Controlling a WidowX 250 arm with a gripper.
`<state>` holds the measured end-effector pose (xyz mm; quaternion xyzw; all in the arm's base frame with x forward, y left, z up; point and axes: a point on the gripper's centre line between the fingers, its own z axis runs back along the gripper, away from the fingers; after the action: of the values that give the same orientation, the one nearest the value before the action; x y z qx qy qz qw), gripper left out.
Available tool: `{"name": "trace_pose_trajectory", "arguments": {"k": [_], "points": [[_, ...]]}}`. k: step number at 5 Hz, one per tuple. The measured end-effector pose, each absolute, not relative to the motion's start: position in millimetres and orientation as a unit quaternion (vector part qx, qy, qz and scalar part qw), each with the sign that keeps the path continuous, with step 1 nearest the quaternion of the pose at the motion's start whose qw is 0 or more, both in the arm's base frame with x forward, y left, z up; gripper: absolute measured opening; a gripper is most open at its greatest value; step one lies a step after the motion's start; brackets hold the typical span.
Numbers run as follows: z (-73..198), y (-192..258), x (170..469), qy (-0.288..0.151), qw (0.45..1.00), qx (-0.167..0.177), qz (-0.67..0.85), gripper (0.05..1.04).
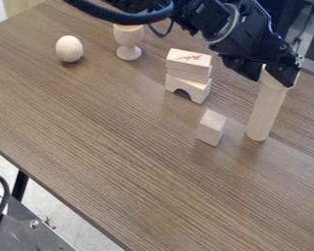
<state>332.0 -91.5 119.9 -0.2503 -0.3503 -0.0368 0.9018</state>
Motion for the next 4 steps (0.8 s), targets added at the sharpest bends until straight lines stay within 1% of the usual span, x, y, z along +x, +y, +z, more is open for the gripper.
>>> {"name": "trace_pose_trajectory", "arguments": {"k": [2, 4], "points": [[121.4, -95.1, 332.4, -0.355, 0.899, -0.253, -0.041, 0.718], [115.2, -95.6, 333.5, -0.352, 0.901, -0.248, -0.051, 0.718]]}}
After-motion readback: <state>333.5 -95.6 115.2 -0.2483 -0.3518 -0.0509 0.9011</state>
